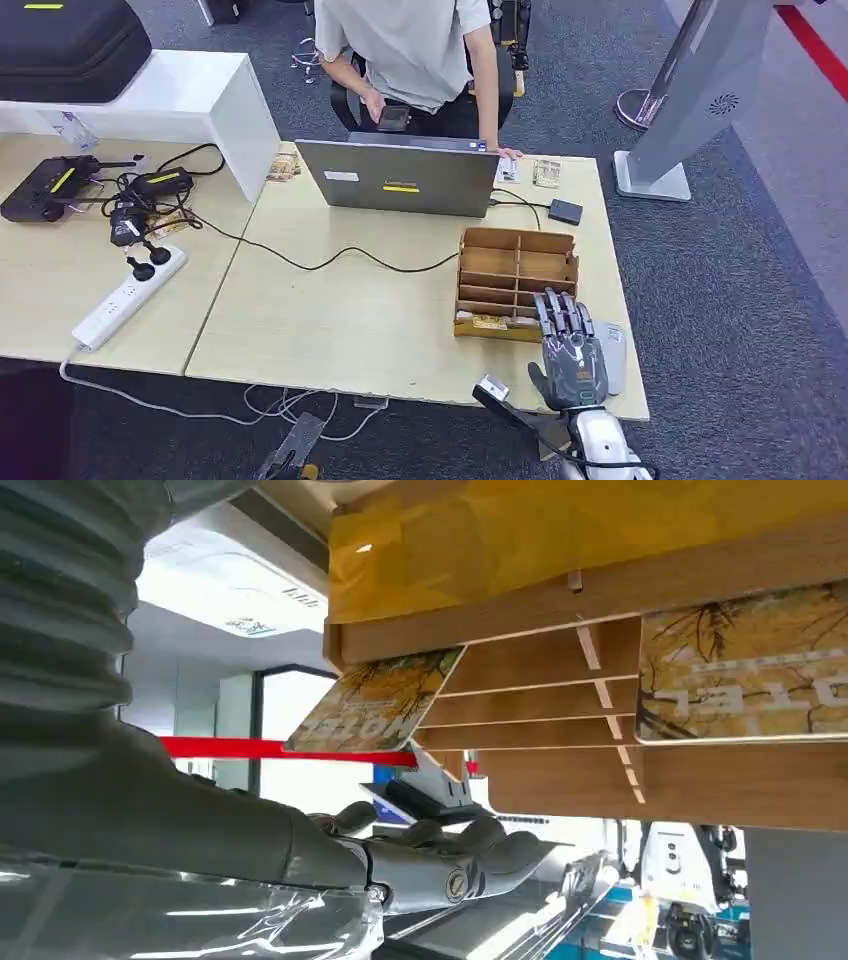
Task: Pass the card to the sensor for recognition and then transmit it.
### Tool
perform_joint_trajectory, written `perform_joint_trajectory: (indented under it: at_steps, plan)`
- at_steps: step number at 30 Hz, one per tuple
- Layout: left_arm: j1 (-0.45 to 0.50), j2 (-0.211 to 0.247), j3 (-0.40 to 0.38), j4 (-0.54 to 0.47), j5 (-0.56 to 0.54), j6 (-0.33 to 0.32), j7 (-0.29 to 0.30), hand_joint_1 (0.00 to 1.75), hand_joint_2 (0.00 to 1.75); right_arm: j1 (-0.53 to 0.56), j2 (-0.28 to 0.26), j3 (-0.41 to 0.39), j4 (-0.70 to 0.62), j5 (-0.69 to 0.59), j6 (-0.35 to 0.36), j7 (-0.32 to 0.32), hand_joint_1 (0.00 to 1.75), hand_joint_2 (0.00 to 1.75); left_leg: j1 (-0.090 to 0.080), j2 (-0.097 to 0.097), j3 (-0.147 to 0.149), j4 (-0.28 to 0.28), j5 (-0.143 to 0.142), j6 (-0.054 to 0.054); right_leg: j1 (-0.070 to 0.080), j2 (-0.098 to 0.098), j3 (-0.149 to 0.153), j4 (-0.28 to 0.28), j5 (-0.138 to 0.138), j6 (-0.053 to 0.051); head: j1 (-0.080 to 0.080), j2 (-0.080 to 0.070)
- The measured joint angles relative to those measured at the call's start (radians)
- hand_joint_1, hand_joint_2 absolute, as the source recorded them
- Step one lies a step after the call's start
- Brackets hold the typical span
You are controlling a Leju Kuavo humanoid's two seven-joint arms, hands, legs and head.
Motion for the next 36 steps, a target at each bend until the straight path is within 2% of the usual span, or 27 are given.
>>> perform_joint_trajectory:
  at_steps: [9,24,36]
  plan:
    - [0.0,0.0,0.003,0.0,0.0,0.0,0.0,0.0,1.75,-0.006,0.0,-0.013,0.013,-0.013,-0.027,0.003,0.0,1.75,0.0,0.0,0.0,0.0,0.0,0.0,0.0,0.0,0.0,0.0,0.0,0.0,0.0,0.0]
    - [0.0,0.002,0.006,0.0,-0.003,0.0,-0.003,0.0,1.75,-0.006,0.0,-0.072,-0.01,-0.015,-0.036,0.008,0.0,1.75,0.0,0.0,0.0,0.0,0.0,0.0,0.0,0.0,0.0,0.0,0.0,0.0,0.0,0.0]
    - [0.0,-0.003,0.014,0.0,-0.008,-0.001,-0.005,0.0,1.75,-0.004,0.0,-0.082,-0.031,-0.013,-0.032,-0.012,0.0,1.75,0.0,0.0,0.0,0.0,0.0,0.0,0.0,0.0,0.0,0.0,0.0,0.0,0.0,0.0]
